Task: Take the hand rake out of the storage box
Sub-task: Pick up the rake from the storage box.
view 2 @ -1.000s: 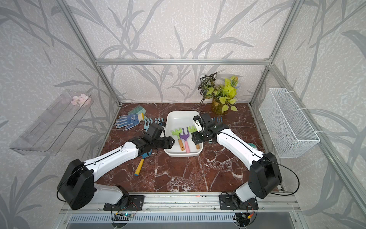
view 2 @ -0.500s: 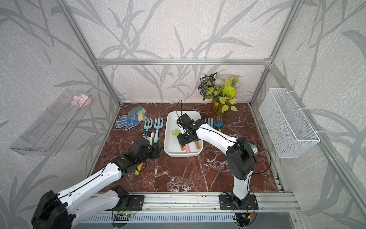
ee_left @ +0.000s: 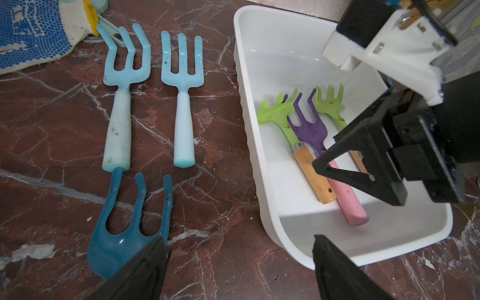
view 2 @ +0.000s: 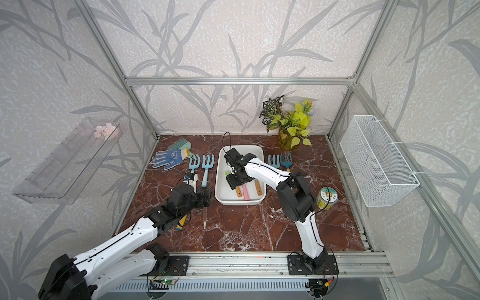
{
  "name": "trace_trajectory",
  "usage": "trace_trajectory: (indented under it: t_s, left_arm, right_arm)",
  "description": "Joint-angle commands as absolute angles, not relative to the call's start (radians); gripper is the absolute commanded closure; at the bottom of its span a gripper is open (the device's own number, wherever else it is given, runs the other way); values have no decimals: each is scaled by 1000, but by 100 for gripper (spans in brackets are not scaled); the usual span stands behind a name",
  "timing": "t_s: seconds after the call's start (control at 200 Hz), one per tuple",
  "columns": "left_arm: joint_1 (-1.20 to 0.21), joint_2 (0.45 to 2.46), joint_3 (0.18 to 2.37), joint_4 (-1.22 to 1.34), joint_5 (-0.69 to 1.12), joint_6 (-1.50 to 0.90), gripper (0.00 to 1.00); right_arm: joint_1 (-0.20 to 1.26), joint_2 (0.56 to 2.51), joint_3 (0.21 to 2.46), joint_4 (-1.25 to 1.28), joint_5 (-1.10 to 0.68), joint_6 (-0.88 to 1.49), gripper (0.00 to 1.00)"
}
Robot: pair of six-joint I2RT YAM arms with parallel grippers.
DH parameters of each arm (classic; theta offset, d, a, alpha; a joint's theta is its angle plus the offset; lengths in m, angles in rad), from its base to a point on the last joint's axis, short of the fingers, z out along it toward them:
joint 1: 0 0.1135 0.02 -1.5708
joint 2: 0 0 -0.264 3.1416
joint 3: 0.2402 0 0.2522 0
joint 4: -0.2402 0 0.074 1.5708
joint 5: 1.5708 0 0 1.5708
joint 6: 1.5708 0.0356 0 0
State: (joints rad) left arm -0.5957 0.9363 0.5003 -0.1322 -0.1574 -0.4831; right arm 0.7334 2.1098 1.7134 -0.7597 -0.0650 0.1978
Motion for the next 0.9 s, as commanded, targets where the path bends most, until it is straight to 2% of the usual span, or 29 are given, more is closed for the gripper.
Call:
trace_trajectory:
  t_s: [0.0,0.19,0.65,0.735,0.815,0.895]
  left_arm:
    - [-595,913,484,-105,-176,-489,10]
    - [-593,898,471,-100,-182,-492,0]
    - [-578,893,461,-91,-166,-498,0]
    - [-577,890,459,-89,-161,-500,0]
    - [-575,886,456,-88,-160,-499,0]
    - [-571,885,455,-88,-157,-500,0]
  right_arm:
    - [744,2157,1759,-795,-49,207,36]
    - [749,2229,1821,-814,-34,210,39]
    - [755,2316,1874,-827,-28,225,52]
    - [755,2327,1881,-830,-28,227,56]
    - [755,2330,1884,-834,-22,230,64]
    - [755,2326,1887,-836,-19,233,66]
